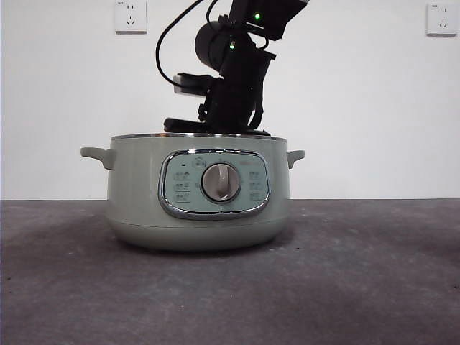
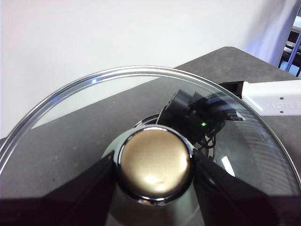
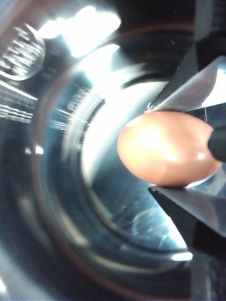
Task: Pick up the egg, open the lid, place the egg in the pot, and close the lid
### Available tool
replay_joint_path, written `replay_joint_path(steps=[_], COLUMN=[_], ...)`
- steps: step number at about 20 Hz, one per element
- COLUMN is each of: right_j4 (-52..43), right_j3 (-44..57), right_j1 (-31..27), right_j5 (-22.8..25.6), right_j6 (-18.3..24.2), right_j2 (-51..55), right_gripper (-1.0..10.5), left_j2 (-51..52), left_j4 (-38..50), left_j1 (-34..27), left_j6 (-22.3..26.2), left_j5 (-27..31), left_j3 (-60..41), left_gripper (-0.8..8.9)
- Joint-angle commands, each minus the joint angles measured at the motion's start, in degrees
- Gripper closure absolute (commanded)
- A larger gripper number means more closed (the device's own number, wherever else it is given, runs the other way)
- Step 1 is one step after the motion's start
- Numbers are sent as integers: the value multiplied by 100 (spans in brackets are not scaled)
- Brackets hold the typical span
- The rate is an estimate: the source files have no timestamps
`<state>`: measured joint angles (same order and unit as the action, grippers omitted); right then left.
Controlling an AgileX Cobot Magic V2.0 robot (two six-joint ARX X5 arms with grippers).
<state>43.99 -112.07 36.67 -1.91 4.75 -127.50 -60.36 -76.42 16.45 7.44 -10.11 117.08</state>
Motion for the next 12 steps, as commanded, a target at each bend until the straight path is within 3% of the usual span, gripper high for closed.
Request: replay_joint_path(steps=[1, 5, 8, 12], right_j4=[57, 120, 90, 101], right_j3=[-24, -24, -28, -70], right_j1=[13, 13, 13, 13], right_j5=[7, 0, -24, -66], right_j6=[61, 87, 83, 81], right_j2=[-179, -177, -160, 236], right_gripper=[959, 910, 506, 500], left_j2=[74, 72, 72, 61], left_j4=[101, 101, 101, 101], left_j1=[-13, -13, -13, -13], left_j6=[-15, -15, -15, -15], left_j5=[-39, -39, -39, -39], left_j3=[74, 74, 74, 74], left_gripper=[822, 821, 822, 822])
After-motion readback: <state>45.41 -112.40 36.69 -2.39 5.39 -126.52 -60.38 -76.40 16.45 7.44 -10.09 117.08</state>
